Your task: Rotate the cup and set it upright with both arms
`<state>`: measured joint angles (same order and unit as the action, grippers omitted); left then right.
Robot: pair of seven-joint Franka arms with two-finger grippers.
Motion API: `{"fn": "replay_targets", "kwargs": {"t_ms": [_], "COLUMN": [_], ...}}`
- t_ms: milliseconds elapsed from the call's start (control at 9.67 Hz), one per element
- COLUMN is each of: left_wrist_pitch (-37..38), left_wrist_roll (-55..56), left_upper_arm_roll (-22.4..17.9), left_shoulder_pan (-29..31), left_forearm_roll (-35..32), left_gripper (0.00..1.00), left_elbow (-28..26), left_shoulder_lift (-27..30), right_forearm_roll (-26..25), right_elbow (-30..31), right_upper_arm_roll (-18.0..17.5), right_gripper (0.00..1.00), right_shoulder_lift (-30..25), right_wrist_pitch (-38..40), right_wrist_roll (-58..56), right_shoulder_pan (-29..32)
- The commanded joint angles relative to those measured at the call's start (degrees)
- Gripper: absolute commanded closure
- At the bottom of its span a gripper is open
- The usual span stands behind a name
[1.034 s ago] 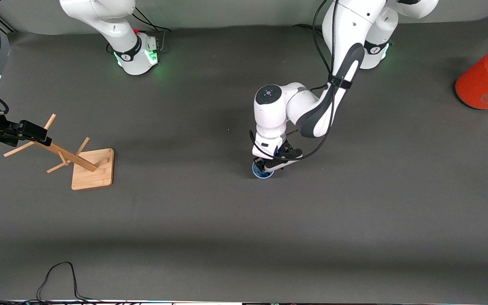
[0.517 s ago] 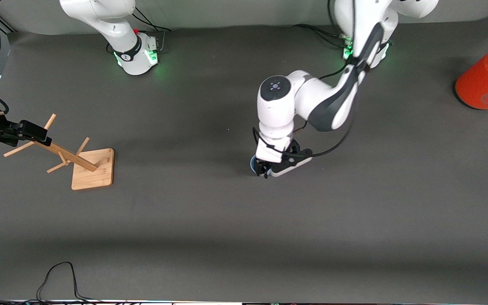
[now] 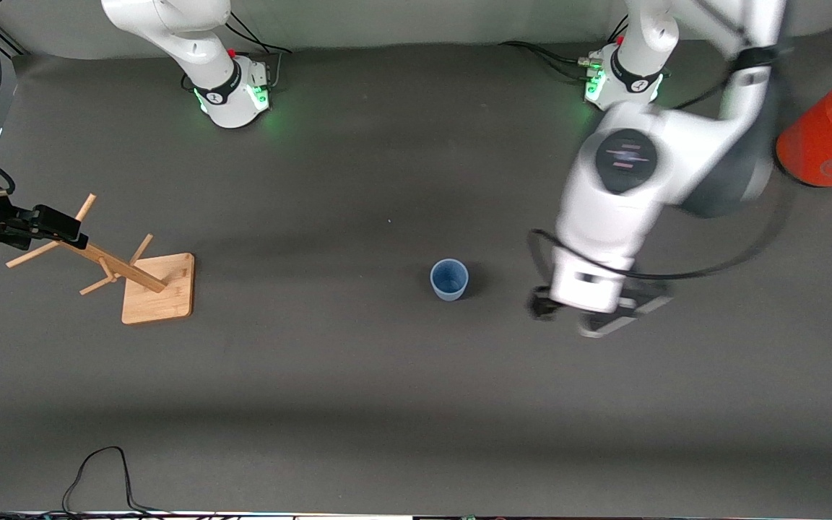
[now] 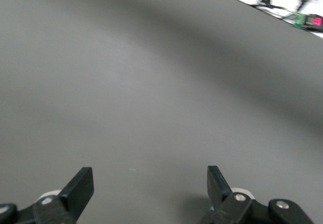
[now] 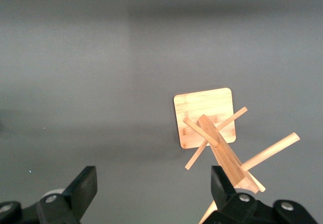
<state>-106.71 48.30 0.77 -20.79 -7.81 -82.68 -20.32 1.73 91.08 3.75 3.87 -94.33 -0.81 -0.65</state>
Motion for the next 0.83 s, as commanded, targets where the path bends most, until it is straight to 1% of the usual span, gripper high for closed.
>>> {"fn": "replay_targets", "kwargs": {"t_ms": [0, 103, 310, 414, 517, 621, 724], "left_wrist_pitch": [6.4, 6.9, 5.7, 4.6, 3.6, 3.4, 4.1], "left_wrist_roll": [-12.1, -16.5, -26.5, -28.2, -31.0, -32.2, -36.0], "left_upper_arm_roll": [5.4, 5.7, 3.6, 1.1, 0.4, -1.4, -3.8], "left_shoulder_pan": [9.9, 12.9, 16.0, 16.0, 16.0, 16.0, 16.5], "left_forearm_roll": [1.4, 1.5, 3.8, 5.7, 5.8, 5.7, 5.8], "left_gripper": [0.00, 0.00, 0.00, 0.00, 0.00, 0.00, 0.00], "left_elbow": [-2.6, -4.7, -10.2, -12.4, -14.9, -16.4, -16.3], "left_shoulder_lift": [5.8, 8.2, 12.6, 14.2, 16.1, 17.5, 17.5], "right_forearm_roll": [-0.4, -0.4, -0.5, -0.4, -0.5, -0.5, -0.5], "right_elbow": [0.4, 0.4, 0.4, 0.4, 0.4, 0.4, 0.4], "right_upper_arm_roll": [0.0, 0.0, 0.0, 0.0, 0.0, 0.0, 0.0], "right_gripper": [0.00, 0.00, 0.00, 0.00, 0.00, 0.00, 0.00], "right_shoulder_lift": [-0.4, -0.4, -0.4, -0.4, -0.4, -0.4, -0.4], "right_wrist_pitch": [-0.5, -0.5, -0.5, -0.5, -0.5, -0.5, -0.5], "right_wrist_roll": [-1.1, -1.1, -1.1, -1.1, -1.1, -1.1, -1.1], "right_shoulder_pan": [-0.1, -0.1, -0.1, -0.1, -0.1, -0.1, -0.1]}}
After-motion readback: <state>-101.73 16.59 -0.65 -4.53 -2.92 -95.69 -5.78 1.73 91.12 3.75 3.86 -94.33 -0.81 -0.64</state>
